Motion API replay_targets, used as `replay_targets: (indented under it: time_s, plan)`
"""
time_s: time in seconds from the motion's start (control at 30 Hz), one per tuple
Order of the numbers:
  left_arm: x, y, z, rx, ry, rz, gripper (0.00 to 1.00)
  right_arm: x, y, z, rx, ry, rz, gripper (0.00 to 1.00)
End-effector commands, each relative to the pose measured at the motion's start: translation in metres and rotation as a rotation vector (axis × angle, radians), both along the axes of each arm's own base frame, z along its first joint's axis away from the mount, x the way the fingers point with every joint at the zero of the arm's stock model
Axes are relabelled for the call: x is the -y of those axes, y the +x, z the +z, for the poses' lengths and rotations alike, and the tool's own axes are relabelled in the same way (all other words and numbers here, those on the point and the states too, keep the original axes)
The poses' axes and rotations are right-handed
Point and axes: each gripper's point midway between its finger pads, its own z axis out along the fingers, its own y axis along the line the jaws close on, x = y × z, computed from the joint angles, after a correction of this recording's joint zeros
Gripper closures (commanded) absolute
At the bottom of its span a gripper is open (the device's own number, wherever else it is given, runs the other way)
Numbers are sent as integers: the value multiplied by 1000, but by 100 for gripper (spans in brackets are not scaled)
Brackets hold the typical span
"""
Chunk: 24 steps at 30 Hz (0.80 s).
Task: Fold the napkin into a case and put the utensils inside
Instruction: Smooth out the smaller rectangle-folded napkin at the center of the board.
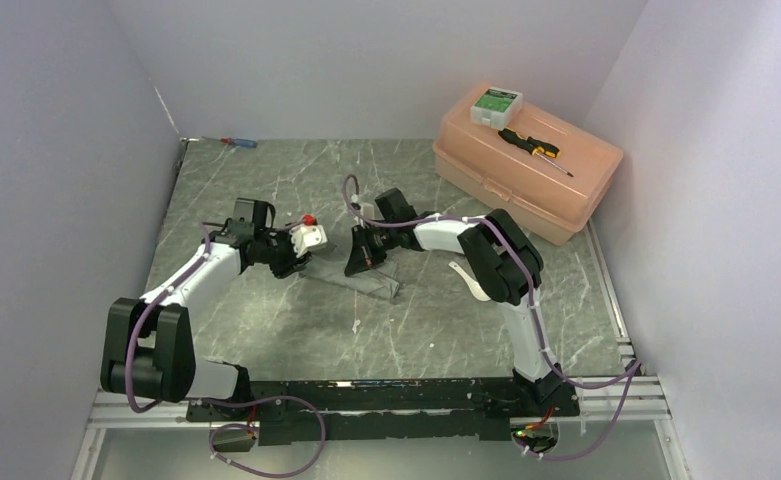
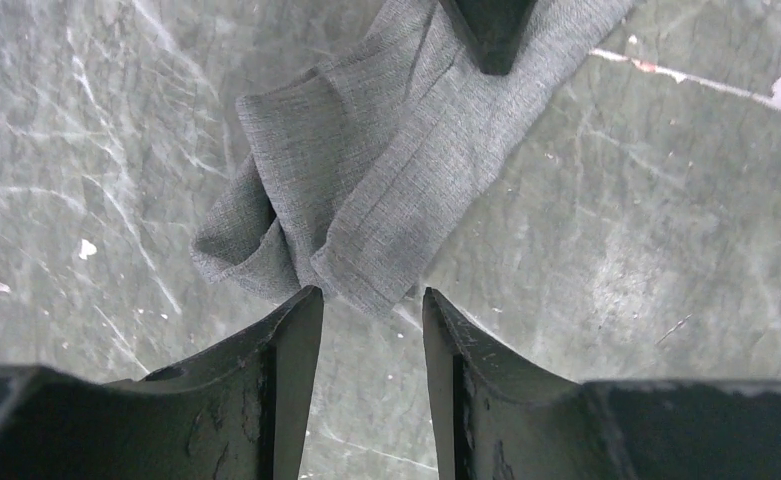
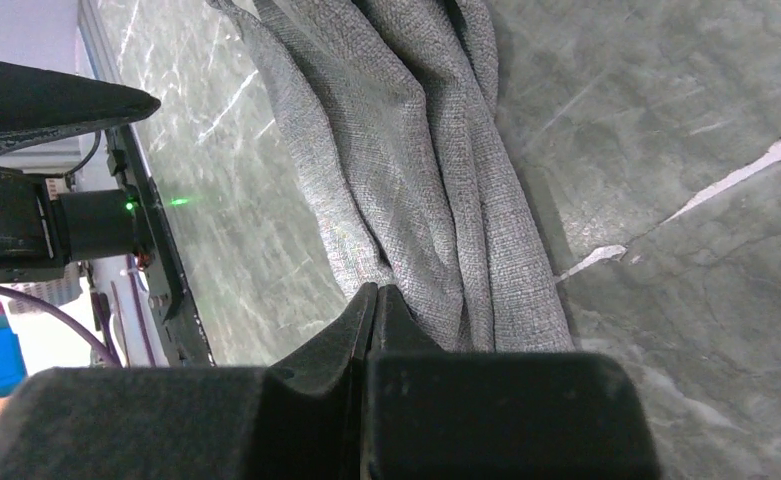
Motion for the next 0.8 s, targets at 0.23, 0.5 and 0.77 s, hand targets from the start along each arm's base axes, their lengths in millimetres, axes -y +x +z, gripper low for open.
replay_targets:
  time_s: [0.23, 0.5, 0.77]
  plan:
    - [0, 5, 1, 15, 11, -67, 58, 13, 2, 8, 37, 40, -8, 100]
    - [8, 14, -2, -18, -28, -46, 65, 6, 2, 29, 40, 123, 26, 100]
    - [13, 20, -9, -30, -38, -31, 76, -11, 16, 60, 68, 191, 53, 100]
